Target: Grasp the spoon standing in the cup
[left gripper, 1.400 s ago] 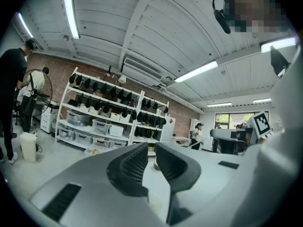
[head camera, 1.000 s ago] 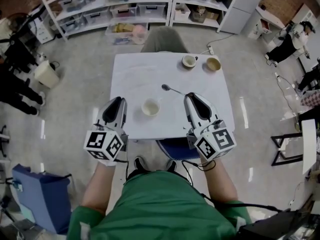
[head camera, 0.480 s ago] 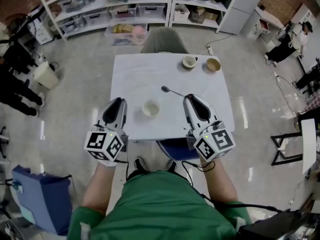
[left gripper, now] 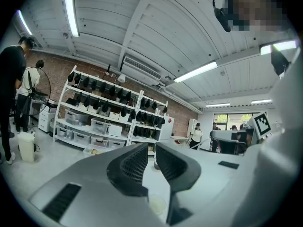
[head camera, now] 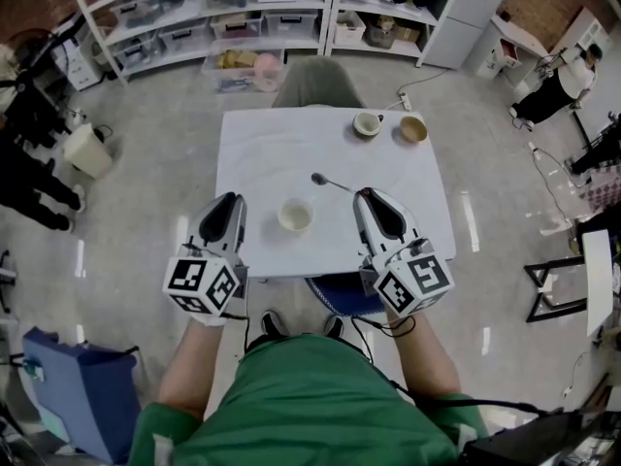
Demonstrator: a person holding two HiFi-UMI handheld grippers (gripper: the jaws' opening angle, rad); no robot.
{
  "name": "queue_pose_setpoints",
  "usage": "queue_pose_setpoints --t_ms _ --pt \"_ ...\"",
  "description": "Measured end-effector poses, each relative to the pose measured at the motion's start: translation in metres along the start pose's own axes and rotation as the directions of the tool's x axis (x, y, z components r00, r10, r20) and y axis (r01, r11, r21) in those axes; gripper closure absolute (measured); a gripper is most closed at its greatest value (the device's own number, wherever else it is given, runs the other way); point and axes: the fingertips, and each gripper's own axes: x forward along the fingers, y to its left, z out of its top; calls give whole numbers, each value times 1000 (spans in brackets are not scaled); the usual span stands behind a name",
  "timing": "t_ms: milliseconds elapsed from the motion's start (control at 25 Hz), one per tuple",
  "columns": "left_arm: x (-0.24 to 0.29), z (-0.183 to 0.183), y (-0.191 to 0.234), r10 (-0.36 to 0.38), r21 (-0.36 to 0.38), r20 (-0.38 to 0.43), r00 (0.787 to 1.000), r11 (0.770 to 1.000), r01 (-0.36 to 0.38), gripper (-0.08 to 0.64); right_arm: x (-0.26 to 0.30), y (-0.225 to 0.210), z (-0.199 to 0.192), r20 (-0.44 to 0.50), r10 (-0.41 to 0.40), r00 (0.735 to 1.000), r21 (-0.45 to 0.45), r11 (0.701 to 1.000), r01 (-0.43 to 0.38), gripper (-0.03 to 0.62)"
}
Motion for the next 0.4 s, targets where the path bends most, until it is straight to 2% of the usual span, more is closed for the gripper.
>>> queue_pose_setpoints --t_ms 400 --pt "-3 23 7 -44 17 14 999 999 43 494 7 22 16 19 -17 1000 -44 999 18 526"
